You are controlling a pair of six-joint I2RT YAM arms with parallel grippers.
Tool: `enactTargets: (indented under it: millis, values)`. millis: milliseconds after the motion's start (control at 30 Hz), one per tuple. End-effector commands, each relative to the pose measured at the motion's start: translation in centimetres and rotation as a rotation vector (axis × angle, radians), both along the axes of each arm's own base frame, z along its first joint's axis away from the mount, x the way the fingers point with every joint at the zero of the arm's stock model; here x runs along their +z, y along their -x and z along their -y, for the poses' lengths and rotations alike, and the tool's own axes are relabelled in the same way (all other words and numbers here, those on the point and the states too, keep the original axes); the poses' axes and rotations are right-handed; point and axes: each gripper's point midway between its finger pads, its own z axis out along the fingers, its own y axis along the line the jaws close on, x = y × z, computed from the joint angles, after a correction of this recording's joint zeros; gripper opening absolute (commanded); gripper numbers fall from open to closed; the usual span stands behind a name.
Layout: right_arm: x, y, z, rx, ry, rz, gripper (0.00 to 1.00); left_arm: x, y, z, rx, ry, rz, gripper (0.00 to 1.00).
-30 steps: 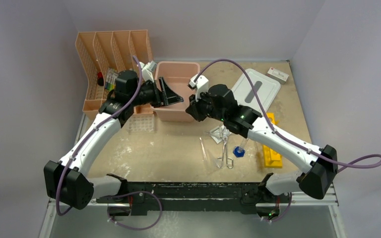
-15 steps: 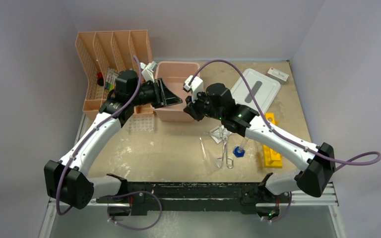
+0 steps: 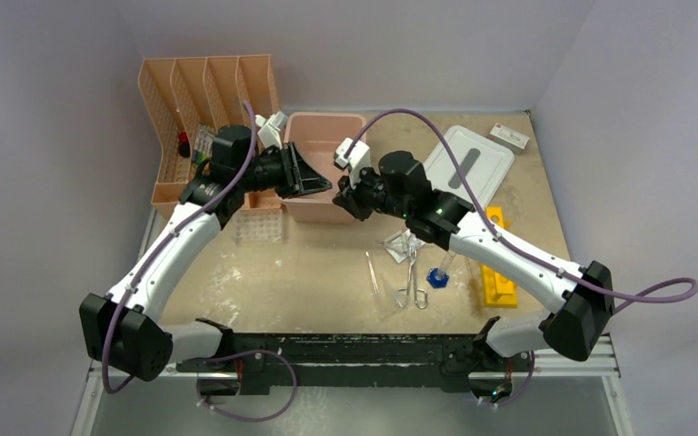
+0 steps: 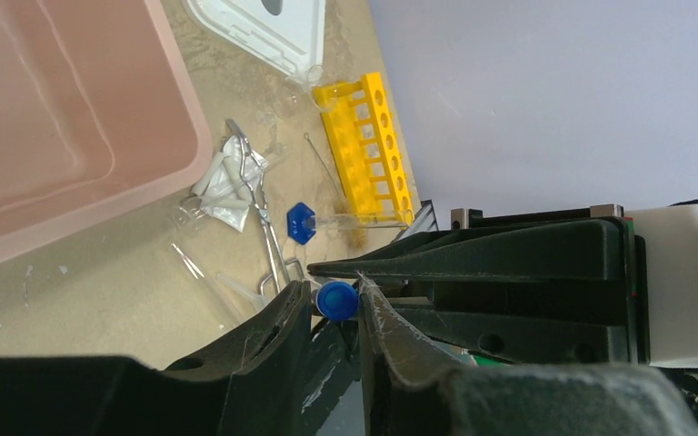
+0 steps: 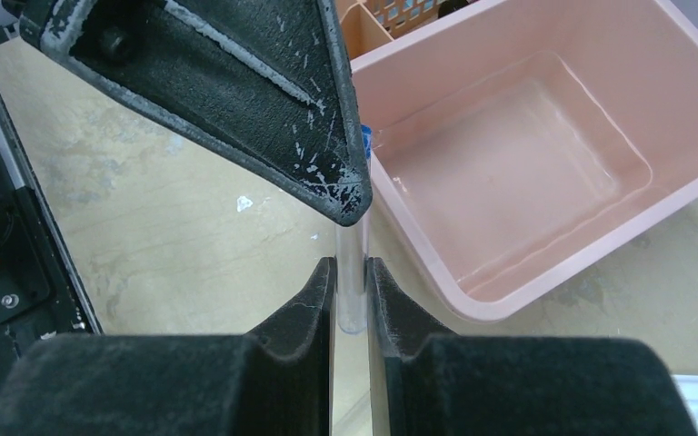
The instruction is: Organize the chemistry lab equipment
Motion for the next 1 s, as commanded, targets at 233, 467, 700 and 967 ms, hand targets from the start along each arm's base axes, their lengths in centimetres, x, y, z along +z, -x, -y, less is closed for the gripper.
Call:
enactTargets:
  millis: [233, 467, 700, 967]
  values:
    - [0.8, 0.2, -0.9, 0.075, -0.003, 0.041, 0.15, 2.1, -0.5, -0.1, 0.01, -0.013, 0.058, 0.0]
    - [0.9, -0.4, -1.0, 0.002, -0.028, -0.02, 0.6, 0.7, -2.1, -2.3, 0.146, -0.15, 0.09, 0.0]
    - [2.8, -0.4, -1.0, -0.034, -0.13, -0.043, 0.69, -1.6, -3.7, -9.2, 0.432, -0.469, 0.122, 0.0]
    - [2.6, -0.7, -0.3, -0.082, -0.162, -0.049, 0.69, -3.4, -2.3, -19.1, 0.826, -0.773, 0.178, 0.0]
